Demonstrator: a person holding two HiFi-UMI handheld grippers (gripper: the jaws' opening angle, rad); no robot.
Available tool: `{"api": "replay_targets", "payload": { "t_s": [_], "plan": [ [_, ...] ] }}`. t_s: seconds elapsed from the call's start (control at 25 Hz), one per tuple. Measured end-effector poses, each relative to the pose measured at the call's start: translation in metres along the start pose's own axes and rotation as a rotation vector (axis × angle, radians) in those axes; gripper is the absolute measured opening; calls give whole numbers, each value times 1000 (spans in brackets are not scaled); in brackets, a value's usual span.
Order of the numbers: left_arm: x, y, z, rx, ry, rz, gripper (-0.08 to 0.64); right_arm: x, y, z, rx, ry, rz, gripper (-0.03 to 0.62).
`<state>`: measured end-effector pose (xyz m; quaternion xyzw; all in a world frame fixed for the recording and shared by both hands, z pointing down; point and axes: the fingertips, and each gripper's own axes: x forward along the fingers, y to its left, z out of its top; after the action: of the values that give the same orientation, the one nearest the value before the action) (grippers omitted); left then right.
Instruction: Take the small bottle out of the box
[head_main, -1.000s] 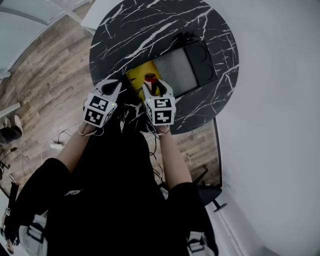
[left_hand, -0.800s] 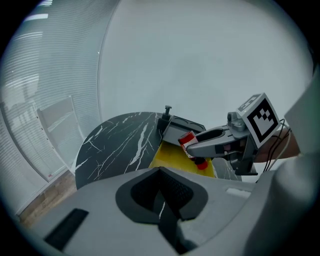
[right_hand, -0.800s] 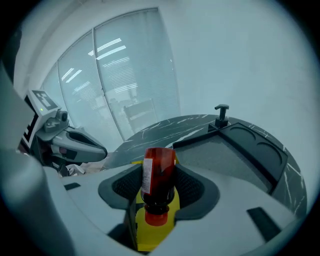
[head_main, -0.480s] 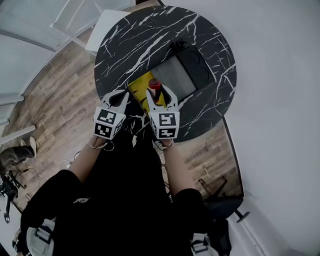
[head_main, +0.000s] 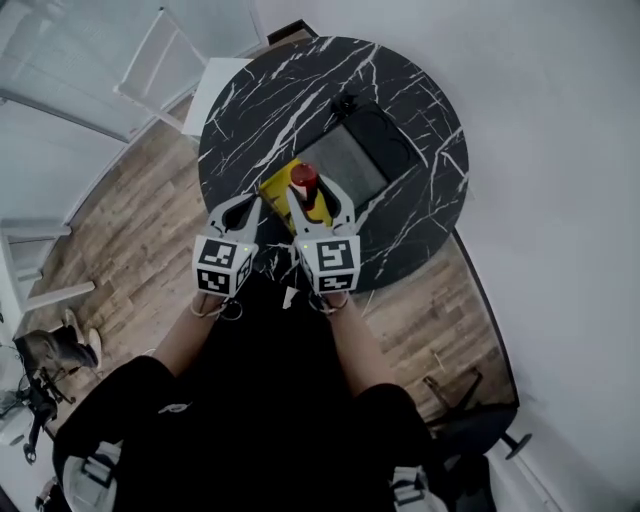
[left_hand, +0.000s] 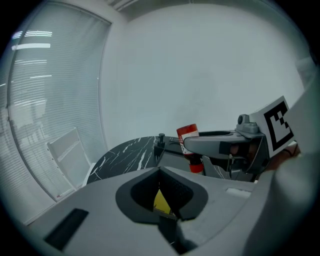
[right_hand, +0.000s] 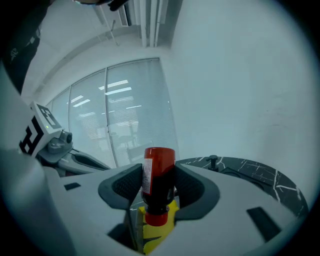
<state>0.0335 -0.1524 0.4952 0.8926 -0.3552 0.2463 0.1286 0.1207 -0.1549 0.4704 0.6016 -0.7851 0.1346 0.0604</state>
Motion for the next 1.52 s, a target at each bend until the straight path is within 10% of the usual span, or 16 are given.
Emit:
{"api": "replay_targets", "payload": {
  "t_s": [1.08,1.52],
  "plan": [
    [-130,-44,133,9,-477,123,-2,-121,26,154,-190,-388,28,193],
    [-145,-53,155,35,-533,108,-2,-141,39,186,-233,-448,35,193]
  ]
}}
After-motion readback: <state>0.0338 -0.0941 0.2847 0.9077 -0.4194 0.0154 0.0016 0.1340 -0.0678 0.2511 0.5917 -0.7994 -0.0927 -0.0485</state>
